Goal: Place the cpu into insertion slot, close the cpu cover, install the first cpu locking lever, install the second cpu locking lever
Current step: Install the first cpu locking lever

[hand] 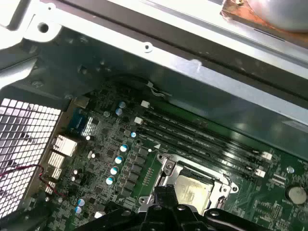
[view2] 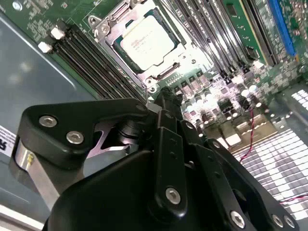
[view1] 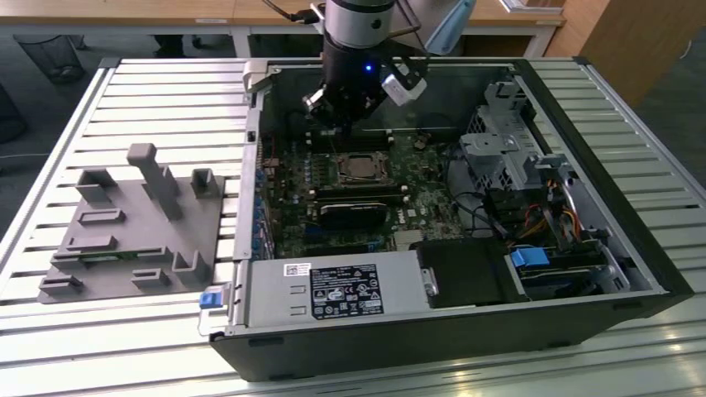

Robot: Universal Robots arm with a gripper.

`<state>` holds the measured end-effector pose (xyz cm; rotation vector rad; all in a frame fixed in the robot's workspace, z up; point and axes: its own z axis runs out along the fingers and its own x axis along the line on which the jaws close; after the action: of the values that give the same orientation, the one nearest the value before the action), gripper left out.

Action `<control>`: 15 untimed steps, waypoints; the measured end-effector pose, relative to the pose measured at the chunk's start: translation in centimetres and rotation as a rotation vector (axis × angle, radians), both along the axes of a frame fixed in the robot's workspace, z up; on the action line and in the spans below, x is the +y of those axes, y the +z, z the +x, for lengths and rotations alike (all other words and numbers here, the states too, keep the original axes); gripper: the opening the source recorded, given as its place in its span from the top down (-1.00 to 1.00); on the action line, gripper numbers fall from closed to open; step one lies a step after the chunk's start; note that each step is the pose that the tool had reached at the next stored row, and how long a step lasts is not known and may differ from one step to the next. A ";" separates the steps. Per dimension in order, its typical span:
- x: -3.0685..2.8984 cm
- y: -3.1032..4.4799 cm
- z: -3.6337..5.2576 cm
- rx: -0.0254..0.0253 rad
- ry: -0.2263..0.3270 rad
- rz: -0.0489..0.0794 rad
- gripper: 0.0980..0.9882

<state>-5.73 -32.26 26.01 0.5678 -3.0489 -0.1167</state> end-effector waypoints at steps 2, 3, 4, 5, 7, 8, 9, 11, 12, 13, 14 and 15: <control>0.00 0.00 -0.01 0.0000 -0.018 0.000 0.96; 0.00 0.00 -0.01 0.0000 -0.021 0.000 0.96; 0.00 0.00 -0.01 -0.0001 -0.022 0.000 0.96; 0.00 0.00 -0.01 0.0000 -0.022 0.000 0.96; 0.00 0.00 -0.01 0.0000 -0.023 0.000 0.96; 0.00 0.00 -0.01 0.0000 -0.023 0.000 0.96; 0.00 0.00 -0.01 -0.0001 -0.027 0.000 0.96; 0.00 0.00 -0.02 0.0000 -0.053 0.000 0.96; 0.00 -0.01 -0.02 0.0000 -0.070 0.000 0.96; 0.00 -0.01 -0.02 0.0000 -0.088 0.000 0.96; 0.00 -0.02 -0.02 0.0000 -0.106 0.000 0.96; 0.00 -0.03 -0.02 0.0000 -0.147 0.000 0.96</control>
<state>-5.75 -32.26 25.98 0.3423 -3.0879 -0.1208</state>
